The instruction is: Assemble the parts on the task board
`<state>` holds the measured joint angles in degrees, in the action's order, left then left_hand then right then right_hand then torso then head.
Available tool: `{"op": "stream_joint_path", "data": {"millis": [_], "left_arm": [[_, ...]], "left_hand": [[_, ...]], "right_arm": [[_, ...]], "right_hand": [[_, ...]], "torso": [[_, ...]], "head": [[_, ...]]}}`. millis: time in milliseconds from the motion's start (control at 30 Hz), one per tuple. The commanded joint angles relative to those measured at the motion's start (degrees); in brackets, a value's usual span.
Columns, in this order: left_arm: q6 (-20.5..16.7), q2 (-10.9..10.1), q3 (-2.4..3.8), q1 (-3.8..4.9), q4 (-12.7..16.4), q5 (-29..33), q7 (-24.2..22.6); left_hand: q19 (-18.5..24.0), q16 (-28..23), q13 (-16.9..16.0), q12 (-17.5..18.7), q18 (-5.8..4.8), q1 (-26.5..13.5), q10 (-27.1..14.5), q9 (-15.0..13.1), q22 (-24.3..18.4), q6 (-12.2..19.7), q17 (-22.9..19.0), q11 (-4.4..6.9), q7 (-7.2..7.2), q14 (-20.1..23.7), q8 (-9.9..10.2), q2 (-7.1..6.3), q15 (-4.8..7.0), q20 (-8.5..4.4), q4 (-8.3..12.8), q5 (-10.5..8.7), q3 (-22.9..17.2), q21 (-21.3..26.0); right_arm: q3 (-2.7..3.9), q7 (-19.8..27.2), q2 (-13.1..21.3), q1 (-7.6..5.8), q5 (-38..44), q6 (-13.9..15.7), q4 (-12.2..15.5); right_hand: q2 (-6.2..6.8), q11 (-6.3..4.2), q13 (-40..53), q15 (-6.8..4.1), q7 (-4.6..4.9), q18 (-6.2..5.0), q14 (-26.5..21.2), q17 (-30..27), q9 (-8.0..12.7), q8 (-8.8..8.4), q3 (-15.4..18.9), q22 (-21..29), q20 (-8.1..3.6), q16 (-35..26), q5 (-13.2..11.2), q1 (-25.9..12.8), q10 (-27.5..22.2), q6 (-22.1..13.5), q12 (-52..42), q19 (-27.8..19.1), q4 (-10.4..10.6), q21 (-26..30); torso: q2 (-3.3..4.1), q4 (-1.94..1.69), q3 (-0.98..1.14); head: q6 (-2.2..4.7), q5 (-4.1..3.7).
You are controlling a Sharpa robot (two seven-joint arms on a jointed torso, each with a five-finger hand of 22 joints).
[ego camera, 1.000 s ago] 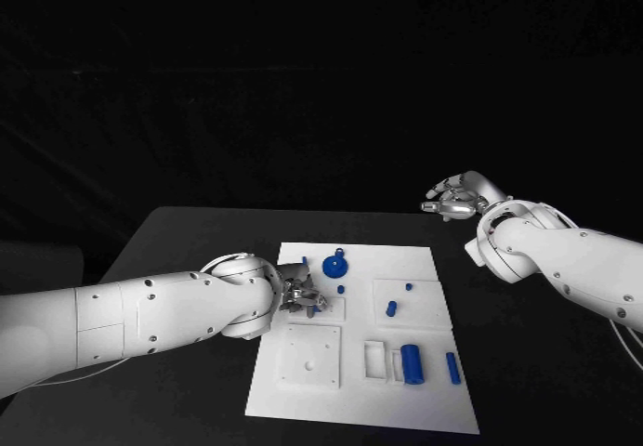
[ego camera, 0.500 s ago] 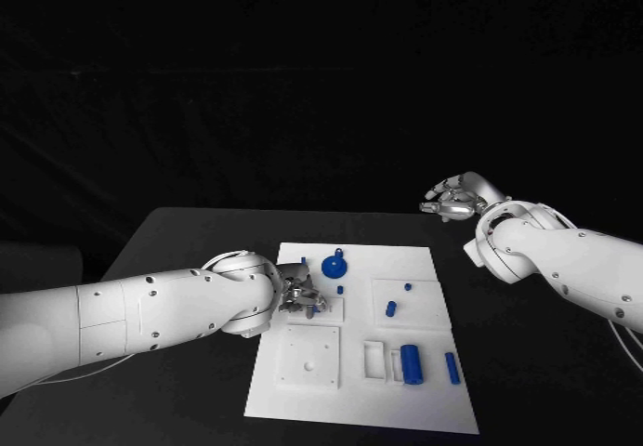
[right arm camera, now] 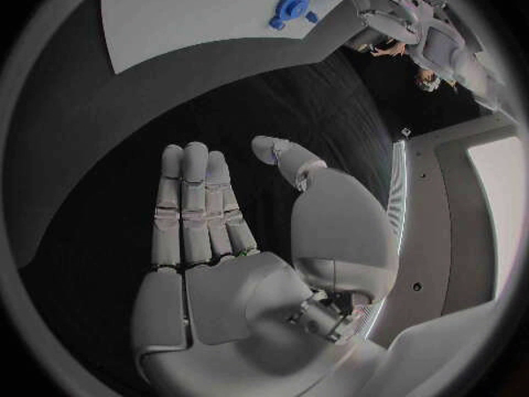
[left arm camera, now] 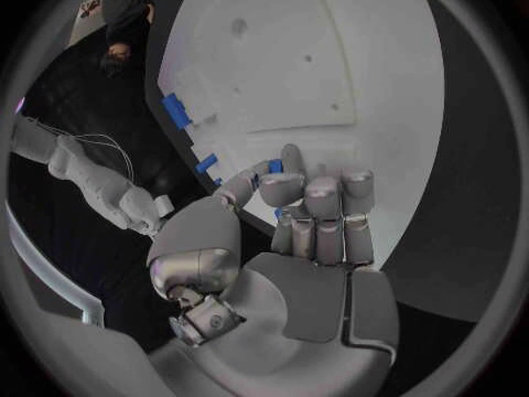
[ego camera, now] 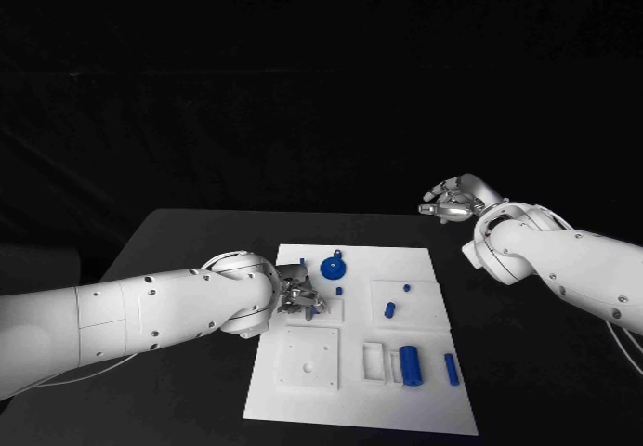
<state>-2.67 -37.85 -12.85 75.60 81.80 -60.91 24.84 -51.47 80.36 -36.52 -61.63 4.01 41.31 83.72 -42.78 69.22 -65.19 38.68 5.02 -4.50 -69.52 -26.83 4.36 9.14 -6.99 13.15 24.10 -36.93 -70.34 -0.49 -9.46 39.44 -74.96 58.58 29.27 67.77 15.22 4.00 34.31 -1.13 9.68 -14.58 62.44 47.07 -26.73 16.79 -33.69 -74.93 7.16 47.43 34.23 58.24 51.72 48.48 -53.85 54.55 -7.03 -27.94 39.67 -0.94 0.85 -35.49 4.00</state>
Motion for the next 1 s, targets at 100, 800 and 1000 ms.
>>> {"op": "stream_joint_path", "data": {"millis": [100, 800, 1000], "left_arm": [[1.68, 0.41, -0.25, -0.40, -0.39, 1.10, 0.78], [2.33, 0.65, -0.19, -0.35, -1.75, 1.32, 1.02], [2.04, 0.56, -0.14, -0.34, -2.03, 1.32, 1.11]], "left_hand": [[0.71, 0.24, 0.56, -0.45, 0.74, 0.08, -3.27, 0.40, -0.50, -7.35, -0.31, 2.91, 6.40, -1.16, -0.48, -0.36, 3.53, -8.71, -1.38, -4.42, 0.14, -0.46], [1.30, 0.50, 1.54, -0.89, 1.00, -0.29, -3.42, 1.33, -1.51, -7.00, -0.84, 2.91, 6.40, -0.91, -1.13, -2.28, 3.60, -8.76, -3.84, -9.29, 0.43, -1.19], [1.34, 0.52, 1.61, -0.92, 1.03, -0.05, -3.45, 1.38, -1.55, -6.95, -0.87, 2.90, 6.39, -0.89, -1.18, -2.25, 3.62, -8.77, -3.62, -9.38, 0.39, -1.28]], "right_arm": [[0.03, 0.60, -0.03, 0.03, -0.02, -0.77, 0.00], [0.02, 0.61, -0.08, 0.12, -0.02, -0.92, -0.11], [0.02, 0.61, -0.05, 0.17, -0.04, -0.96, -0.14]], "right_hand": [[-0.54, 0.02, -0.12, -0.01, 0.43, -0.42, -0.23, -0.04, -0.07, 0.19, 0.07, -1.10, -0.04, -0.21, 0.36, 0.07, -0.57, -0.05, -0.37, 0.46, -0.34, 0.35], [-0.55, 0.03, -0.23, 0.01, 0.44, -0.42, -0.27, -0.05, -0.06, 0.18, 0.04, -1.13, -0.03, -0.23, 0.54, 0.11, -0.63, -0.08, -0.43, 0.46, -0.47, 0.44], [-0.56, 0.04, -0.26, 0.01, 0.45, -0.42, -0.28, -0.06, -0.06, 0.18, 0.04, -1.14, -0.02, -0.24, 0.56, 0.09, -0.64, -0.08, -0.45, 0.46, -0.49, 0.46]], "torso": [[-0.03, -0.03, 0.02], [0.00, -0.03, 0.06], [-0.02, -0.02, 0.04]], "head": [[-0.03, -0.10], [-0.08, -0.05], [-0.16, -0.04]]}}
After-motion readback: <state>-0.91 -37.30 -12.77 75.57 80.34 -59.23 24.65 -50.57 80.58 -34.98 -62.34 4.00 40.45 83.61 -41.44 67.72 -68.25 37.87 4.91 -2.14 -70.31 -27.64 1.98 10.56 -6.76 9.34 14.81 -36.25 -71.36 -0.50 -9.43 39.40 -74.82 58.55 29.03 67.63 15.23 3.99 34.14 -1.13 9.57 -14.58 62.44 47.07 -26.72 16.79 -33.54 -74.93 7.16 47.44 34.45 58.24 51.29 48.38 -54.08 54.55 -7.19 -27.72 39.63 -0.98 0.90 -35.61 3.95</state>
